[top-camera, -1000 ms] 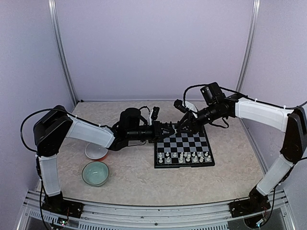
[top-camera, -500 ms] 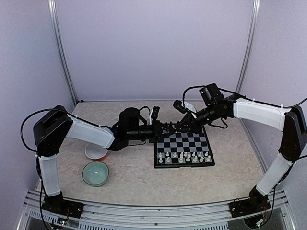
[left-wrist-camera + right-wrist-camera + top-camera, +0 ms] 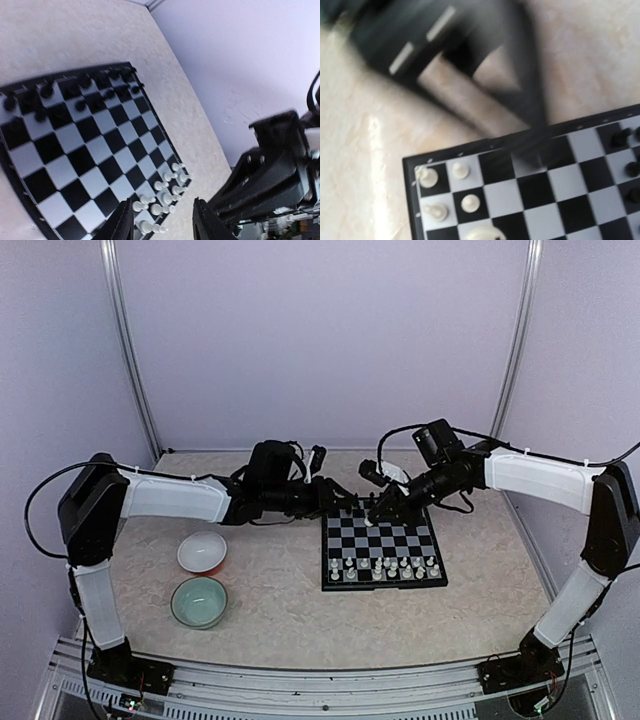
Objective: Set up the chess pieces on the board
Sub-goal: Pass from the left arm to the right, then place the bishop on c1.
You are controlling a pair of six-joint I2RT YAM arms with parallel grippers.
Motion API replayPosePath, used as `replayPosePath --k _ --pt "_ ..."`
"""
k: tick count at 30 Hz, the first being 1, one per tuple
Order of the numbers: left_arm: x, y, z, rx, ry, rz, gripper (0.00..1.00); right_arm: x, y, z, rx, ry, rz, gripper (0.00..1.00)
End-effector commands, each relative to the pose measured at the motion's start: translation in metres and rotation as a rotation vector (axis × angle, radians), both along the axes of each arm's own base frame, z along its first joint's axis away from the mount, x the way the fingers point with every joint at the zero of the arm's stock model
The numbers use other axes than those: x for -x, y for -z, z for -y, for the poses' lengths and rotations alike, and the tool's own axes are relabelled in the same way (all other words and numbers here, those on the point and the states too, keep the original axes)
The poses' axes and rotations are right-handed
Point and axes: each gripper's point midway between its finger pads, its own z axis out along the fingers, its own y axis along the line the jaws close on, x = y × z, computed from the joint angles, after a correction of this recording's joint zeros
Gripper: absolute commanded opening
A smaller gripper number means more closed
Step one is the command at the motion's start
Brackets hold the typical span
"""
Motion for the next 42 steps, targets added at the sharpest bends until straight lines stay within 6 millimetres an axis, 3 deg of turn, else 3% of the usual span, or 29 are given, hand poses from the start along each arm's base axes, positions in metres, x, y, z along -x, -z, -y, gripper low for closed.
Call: replayPosePath --k 1,6,12,18,25,42 --pt "-0.039 -0.03 -0.049 -0.263 -0.125 0.155 0.42 0.033 0.024 -0.004 0.086 -0.103 -0.006 0.0" --pt "-0.07 -0.053 -0.076 -0.4 -0.212 0.274 0.42 0.057 0.056 -0.012 0.165 -0.181 -0.025 0.0" --pt "-0.081 -0.047 -0.091 -0.386 -0.237 0.31 0.42 0.065 0.085 -0.015 0.26 -0.204 -0.041 0.0" --pt "-0.082 -0.033 -0.112 -0.358 -0.222 0.251 0.42 0.06 0.098 -0.016 0.31 -0.198 -0.048 0.0" --pt "-0.085 -0.045 -0.122 -0.337 -0.232 0.26 0.42 0.058 0.109 -0.02 0.352 -0.196 -0.056 0.0" --pt "-0.083 -0.049 -0.121 -0.327 -0.218 0.263 0.41 0.045 0.122 -0.025 0.403 -0.151 -0.045 0.02"
